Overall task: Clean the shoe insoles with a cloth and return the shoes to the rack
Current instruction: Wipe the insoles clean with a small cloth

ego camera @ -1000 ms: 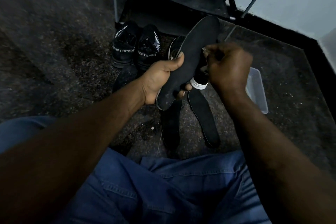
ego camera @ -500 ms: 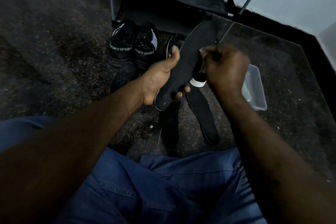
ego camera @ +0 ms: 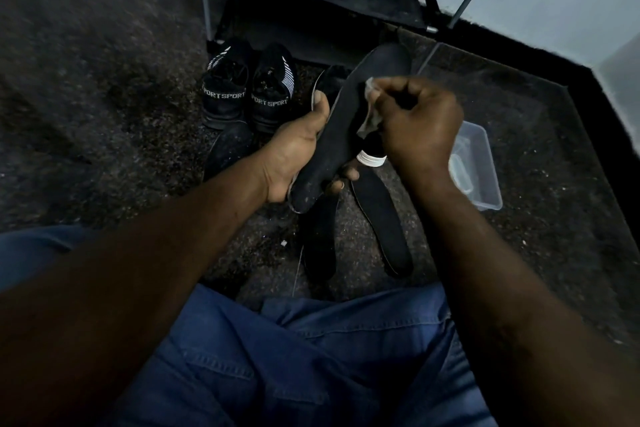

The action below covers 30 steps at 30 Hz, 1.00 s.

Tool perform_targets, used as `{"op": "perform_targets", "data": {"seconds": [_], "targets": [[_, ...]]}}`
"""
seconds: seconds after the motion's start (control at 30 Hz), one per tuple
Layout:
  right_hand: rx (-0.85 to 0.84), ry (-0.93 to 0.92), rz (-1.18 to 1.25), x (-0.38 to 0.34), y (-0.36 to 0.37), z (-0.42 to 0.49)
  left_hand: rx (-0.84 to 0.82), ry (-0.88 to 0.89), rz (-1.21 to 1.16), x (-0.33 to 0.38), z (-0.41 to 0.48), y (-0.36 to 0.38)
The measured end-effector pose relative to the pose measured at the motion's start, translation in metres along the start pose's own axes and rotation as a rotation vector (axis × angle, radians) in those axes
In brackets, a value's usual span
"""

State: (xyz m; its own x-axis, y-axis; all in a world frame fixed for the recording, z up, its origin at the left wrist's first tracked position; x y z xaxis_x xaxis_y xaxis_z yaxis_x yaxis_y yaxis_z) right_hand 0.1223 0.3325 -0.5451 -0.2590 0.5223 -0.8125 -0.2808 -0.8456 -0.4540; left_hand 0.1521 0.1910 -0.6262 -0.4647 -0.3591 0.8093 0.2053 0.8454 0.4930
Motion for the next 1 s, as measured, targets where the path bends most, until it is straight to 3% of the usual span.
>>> {"op": "perform_targets", "data": {"seconds": [0.1, 0.27, 0.4, 0.47, 0.6, 0.87, 1.0], "targets": [[-0.048, -0.087, -0.131, -0.003, 0.012, 0.005, -0.018, 0.001, -0.013, -0.003, 0.001, 0.001], [-0.27, -0.239, -0.141, -0.002, 0.029, -0.042, 0.106, 0.001, -0.028, -0.005, 0.004, -0.011], [-0.487, -0.144, -0.079, 0.013, 0.019, -0.045, 0.09, -0.004, 0.03, -0.003, 0.004, -0.012], [-0.421, -0.039, -0.029, 0.019, 0.004, -0.029, 0.01, -0.05, 0.017, -0.002, 0.001, -0.006], [-0.141, -0.048, -0.119, 0.025, -0.014, -0.003, -0.048, -0.069, -0.018, -0.001, -0.001, 0.003], [-0.222, -0.223, -0.269, 0.025, 0.008, -0.037, 0.086, -0.035, -0.06, -0.007, -0.002, -0.007], [-0.261, -0.144, -0.201, 0.026, 0.005, -0.03, 0.105, -0.018, -0.08, -0.006, 0.001, -0.005]]}}
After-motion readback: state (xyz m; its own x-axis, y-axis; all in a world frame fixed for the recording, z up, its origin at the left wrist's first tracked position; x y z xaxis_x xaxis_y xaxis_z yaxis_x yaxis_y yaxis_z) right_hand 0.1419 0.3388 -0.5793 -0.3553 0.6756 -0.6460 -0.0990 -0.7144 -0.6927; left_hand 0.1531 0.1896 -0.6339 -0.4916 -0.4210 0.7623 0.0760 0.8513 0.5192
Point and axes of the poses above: each hand's wrist, its own z-axis towards the middle knuckle, its own y-axis out of the palm, x = y × z, the point moved 4 cm from there along z, towards the middle knuckle, and after that the axes turned 1 degree about z, right-handed, at the moved point
